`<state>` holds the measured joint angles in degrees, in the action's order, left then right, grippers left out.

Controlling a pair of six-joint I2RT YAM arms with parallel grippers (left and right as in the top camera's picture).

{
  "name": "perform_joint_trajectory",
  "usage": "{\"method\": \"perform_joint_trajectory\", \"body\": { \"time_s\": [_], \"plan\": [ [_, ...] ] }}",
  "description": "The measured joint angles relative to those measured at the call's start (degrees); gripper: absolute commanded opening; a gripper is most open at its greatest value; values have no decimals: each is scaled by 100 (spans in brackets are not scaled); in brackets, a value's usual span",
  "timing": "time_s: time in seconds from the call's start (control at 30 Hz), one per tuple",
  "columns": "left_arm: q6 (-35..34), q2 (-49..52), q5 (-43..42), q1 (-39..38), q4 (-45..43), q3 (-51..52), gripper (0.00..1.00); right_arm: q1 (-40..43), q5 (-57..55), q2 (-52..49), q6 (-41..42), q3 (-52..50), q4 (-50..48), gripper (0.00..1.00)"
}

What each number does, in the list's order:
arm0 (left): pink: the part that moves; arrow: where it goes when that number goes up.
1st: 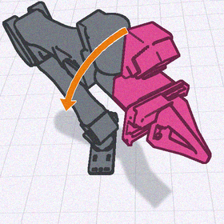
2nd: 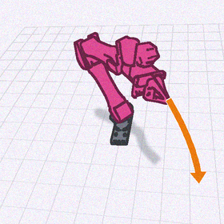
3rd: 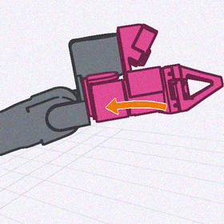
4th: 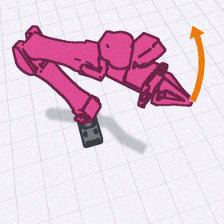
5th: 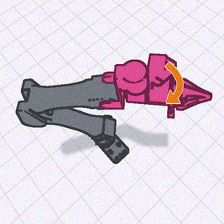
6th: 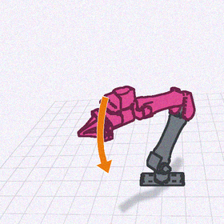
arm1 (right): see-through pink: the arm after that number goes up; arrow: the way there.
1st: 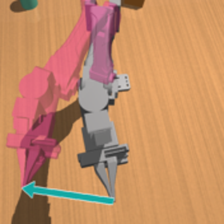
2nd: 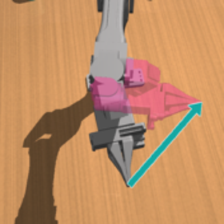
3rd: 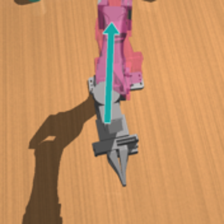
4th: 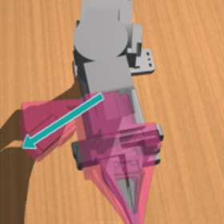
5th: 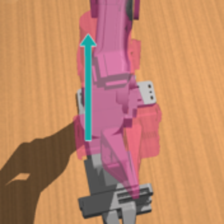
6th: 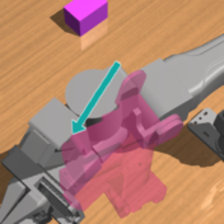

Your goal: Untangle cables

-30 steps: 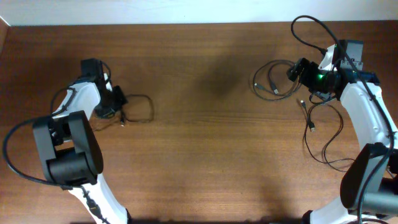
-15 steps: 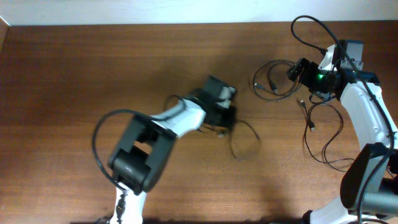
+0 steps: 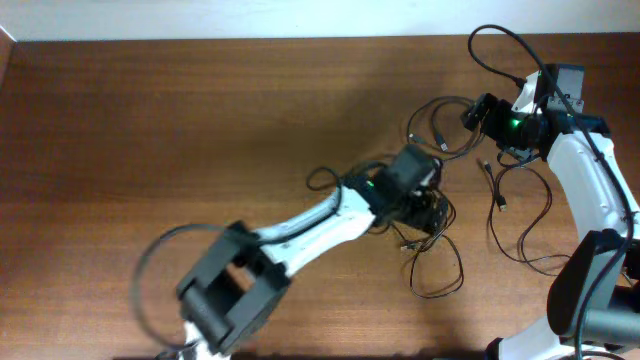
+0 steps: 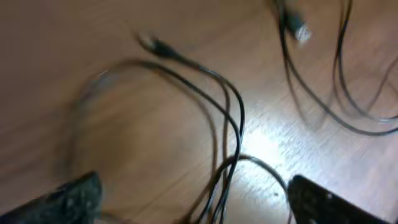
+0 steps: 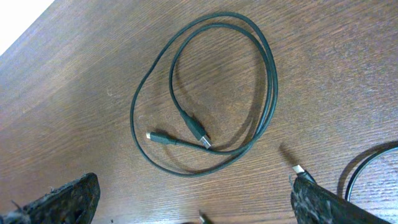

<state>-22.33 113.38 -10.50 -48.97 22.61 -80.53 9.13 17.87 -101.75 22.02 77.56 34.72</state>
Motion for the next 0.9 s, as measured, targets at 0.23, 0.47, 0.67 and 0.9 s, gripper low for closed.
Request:
{"method": "perform_joint_trajectory", "body": {
  "time_s": [0.23, 0.47, 0.67, 0.9],
  "plan": [
    [26, -953, 2253, 999, 2922, -203, 99, 0, -2, 0, 0, 0, -2, 98],
    [28, -944, 3099, 1547, 3825, -186, 99, 0, 0, 0, 2, 0, 0, 98],
    [31, -944, 3117, 1545, 3825, -186, 99, 0, 0, 0, 2, 0, 0, 99],
    [31, -946, 3130, 1545, 3825, -186, 99, 0, -2, 0, 2, 0, 0, 98]
  ]
}}
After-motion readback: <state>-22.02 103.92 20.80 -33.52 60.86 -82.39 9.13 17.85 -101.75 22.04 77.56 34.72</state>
